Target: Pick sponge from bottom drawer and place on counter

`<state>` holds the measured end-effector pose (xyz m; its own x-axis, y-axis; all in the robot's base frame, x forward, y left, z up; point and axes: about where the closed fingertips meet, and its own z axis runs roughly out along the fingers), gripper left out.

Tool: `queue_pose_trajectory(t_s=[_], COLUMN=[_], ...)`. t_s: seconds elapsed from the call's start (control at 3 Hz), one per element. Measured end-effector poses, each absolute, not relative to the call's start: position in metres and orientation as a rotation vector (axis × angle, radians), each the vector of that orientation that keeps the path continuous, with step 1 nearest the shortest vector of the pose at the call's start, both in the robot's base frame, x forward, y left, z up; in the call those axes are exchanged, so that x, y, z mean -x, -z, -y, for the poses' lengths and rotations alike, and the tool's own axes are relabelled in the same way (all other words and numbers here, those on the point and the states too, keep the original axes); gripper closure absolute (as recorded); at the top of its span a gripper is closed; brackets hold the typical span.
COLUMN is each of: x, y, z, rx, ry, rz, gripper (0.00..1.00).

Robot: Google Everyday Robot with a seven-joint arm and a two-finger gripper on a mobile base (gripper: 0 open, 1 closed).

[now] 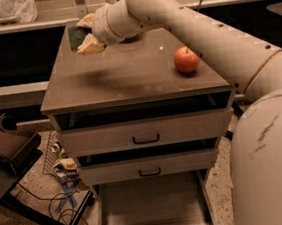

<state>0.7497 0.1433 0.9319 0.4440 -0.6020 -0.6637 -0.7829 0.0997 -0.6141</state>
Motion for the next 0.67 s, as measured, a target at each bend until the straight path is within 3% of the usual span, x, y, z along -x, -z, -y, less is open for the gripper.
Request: queue_pose_trajectory(t_s=[0.33, 0.67], x=[-0.7488, -0.7488], y=[-0.9291, -0.9291], z=[-0.1476, -0.1477], rx=[1.595, 1.595], ry=[-0.212, -0.212], rz=[-1.241, -1.241], gripper=[0.0, 0.0])
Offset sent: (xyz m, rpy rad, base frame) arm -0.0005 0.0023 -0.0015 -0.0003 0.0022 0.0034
